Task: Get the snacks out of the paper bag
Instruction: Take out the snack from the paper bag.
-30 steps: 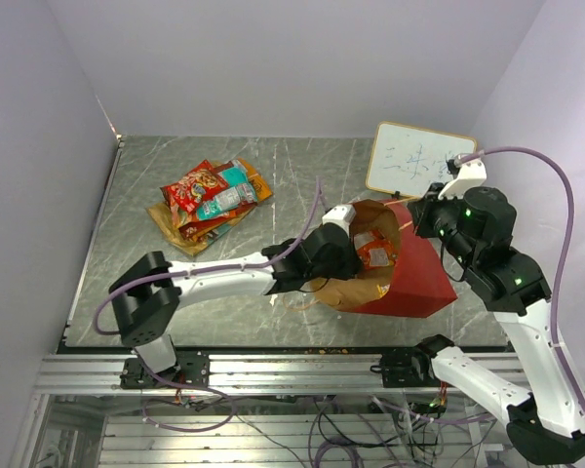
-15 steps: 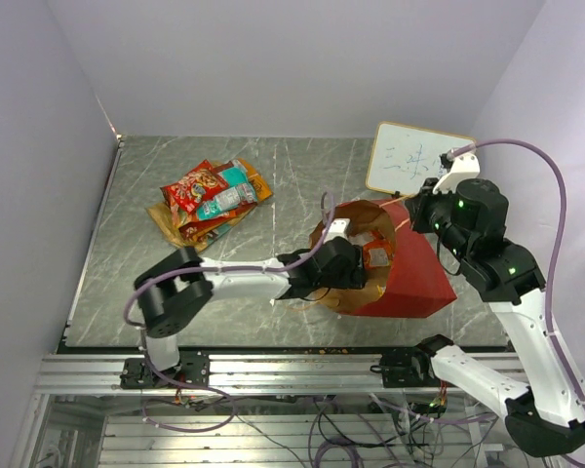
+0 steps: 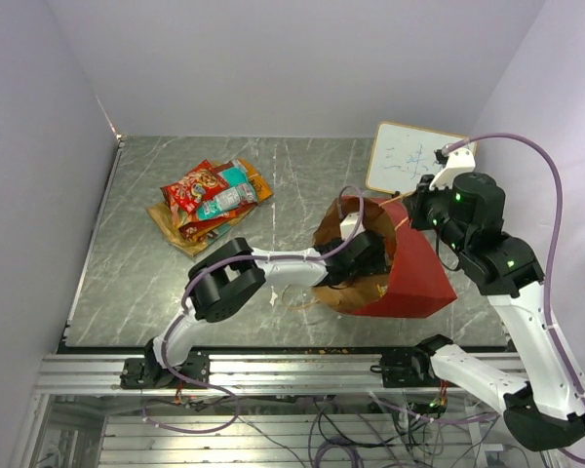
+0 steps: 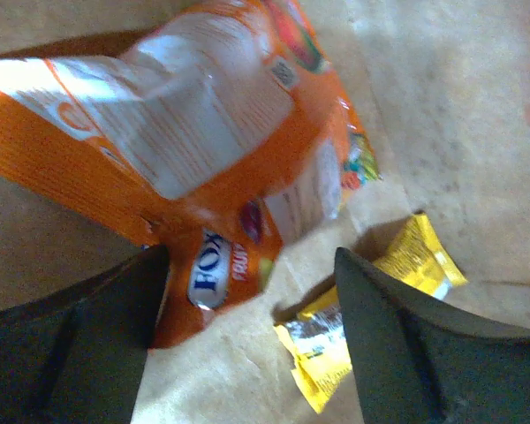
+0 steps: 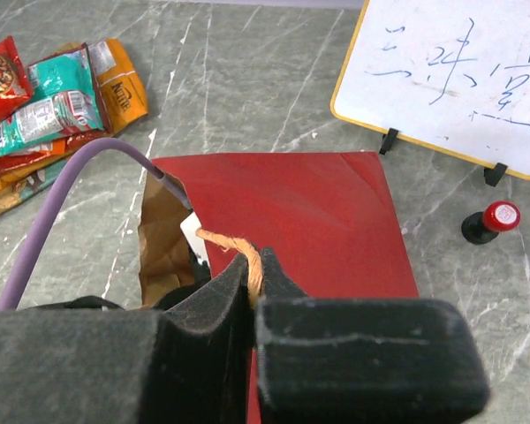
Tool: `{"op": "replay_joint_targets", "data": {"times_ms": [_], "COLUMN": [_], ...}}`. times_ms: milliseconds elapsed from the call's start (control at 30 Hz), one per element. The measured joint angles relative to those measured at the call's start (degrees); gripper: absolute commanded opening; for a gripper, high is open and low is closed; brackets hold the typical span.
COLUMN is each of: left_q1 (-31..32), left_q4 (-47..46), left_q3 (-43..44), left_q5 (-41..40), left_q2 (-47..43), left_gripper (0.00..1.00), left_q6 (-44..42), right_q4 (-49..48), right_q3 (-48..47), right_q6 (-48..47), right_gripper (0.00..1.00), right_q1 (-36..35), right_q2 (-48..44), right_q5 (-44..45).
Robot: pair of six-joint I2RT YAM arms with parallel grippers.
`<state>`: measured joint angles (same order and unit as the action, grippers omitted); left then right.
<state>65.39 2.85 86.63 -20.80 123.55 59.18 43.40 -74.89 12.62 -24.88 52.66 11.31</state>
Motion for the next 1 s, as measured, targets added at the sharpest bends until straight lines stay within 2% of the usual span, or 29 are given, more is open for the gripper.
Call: {"op": "replay_joint_targets", "data": {"times_ms": [33, 67, 133, 233, 333, 533, 867, 1000], "left_q1": [-0.26, -0.79, -1.81, -2.89, -3.56, -3.82, -3.85, -3.85], "left_q4": [-0.02, 0.00, -0.02, -0.20, 0.39, 1.73, 5.27, 6.45], "left_q3": [0.24, 0.44, 1.27, 3.82, 6.91, 5.27, -9.40, -12.37], "left_q5": [0.07, 0.24, 0.68, 1.55, 2.86, 5.66, 14.03, 16.26], "left_q2": [0.42, 0.94, 2.25, 4.42, 5.49, 2.82, -16.83, -24.11], "left_gripper": [0.76, 0.66, 0.39, 0.22, 0.10, 0.07, 0.07, 0.07], "left_q6": [0.28, 0.50, 0.42, -0.76, -2.12, -5.84, -12.55, -13.55], "right_q4": [0.02, 0.04, 0.13, 0.46, 0.44, -0.70, -3.50, -4.22], "right_q3": [0.00, 0.00, 0.00, 0.00, 0.02, 1.92, 4.52, 5.68], "right_q6": [0.00, -0.02, 0.00, 0.00, 0.07, 0.90, 1.55, 1.49], "right_gripper": [0.00, 0.00, 0.00, 0.00, 0.00, 0.00, 0.00, 0.00], "right_q1": [0.00, 0.00, 0.00, 0.00, 0.00, 0.00, 0.00, 0.02], "right_q2": [0.09, 0.20, 0.35, 0.42, -0.04, -2.71, -3.85, -4.33], "right_q5": [0.00, 0.00, 0.00, 0.13, 0.42, 1.49, 3.65, 4.66]}}
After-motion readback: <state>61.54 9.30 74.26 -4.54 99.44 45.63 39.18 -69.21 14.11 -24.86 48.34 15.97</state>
